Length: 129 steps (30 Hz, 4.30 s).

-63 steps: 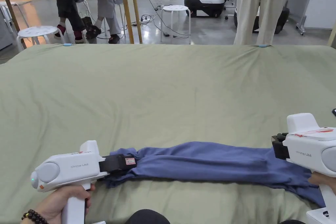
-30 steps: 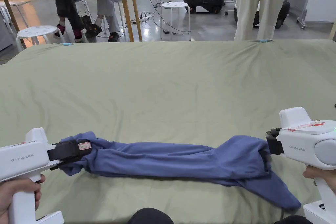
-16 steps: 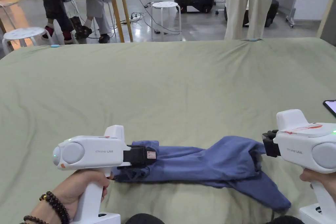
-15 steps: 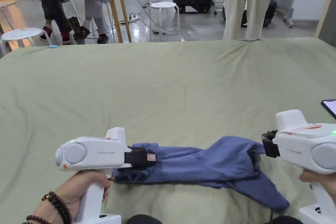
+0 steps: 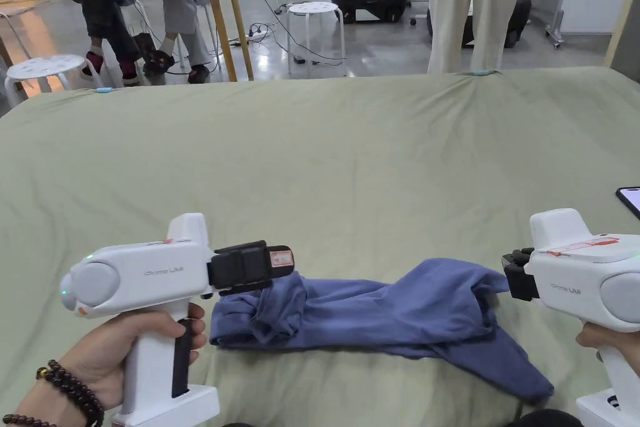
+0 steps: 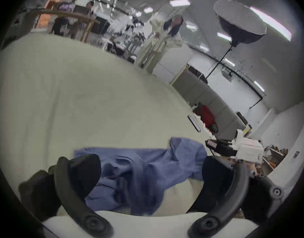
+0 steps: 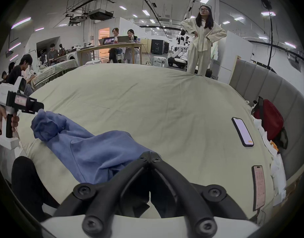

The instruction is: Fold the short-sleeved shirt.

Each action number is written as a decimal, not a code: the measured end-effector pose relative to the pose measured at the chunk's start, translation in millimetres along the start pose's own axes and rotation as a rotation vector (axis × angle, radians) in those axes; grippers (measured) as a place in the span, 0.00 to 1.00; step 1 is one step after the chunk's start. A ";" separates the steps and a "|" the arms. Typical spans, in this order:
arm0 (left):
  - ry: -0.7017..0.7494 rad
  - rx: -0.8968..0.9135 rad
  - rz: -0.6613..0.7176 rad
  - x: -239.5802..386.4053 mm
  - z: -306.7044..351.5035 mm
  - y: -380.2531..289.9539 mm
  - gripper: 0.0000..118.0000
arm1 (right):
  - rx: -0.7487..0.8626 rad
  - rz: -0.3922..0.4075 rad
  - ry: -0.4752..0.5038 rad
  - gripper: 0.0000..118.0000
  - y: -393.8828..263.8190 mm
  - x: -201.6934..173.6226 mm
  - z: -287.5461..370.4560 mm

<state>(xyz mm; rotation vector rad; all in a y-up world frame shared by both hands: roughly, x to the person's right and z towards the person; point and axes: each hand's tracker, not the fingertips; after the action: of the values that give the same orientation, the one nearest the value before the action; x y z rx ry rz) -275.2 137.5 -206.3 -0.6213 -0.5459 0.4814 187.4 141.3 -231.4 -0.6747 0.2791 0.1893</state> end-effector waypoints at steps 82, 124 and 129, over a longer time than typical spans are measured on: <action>0.064 -0.055 0.191 -61.1 -54.5 -44.0 0.45 | -0.014 -0.003 0.020 0.00 -4.3 -5.6 -8.6; 0.108 0.027 0.113 10.0 21.2 4.4 0.18 | -0.015 0.007 0.029 0.00 -4.2 -9.5 -6.8; 0.027 -0.054 0.066 48.9 -35.6 -0.9 0.18 | -0.009 -0.007 0.022 0.00 -4.3 -2.4 -3.6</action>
<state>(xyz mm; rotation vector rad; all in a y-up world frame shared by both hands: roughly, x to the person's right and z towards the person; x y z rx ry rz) -216.5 150.0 -214.0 -0.6984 -0.5152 0.5209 185.5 135.6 -230.8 -0.6871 0.2970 0.1761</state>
